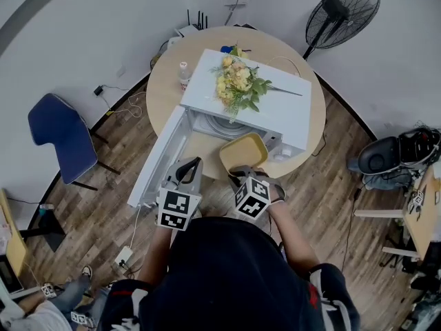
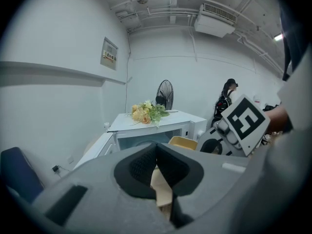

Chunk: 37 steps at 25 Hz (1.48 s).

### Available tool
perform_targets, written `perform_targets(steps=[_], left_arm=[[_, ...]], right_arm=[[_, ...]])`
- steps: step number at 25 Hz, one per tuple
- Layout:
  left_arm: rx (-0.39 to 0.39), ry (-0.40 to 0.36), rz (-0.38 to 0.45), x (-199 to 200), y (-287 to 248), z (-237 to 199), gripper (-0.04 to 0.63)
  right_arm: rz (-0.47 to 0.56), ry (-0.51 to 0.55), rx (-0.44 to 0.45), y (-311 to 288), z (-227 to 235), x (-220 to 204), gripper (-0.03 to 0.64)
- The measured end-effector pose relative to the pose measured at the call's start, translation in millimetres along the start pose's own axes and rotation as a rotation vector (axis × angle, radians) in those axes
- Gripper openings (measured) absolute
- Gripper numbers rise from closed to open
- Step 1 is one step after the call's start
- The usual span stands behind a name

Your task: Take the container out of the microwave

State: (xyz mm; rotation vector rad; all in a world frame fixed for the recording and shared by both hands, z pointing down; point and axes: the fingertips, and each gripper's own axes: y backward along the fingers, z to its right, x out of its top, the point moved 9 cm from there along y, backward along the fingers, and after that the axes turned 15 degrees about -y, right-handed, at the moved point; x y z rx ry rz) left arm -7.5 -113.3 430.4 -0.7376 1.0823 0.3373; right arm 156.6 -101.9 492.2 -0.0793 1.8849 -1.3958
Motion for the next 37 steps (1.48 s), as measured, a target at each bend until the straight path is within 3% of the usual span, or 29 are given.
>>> perform_targets(steps=[37], left_arm=[[-0.029, -0.017, 0.013, 1.1, 0.0, -3.8, 0.014]], right_arm=[[-0.003, 0.029, -0.020, 6.6, -6.5, 11.7, 0.026]])
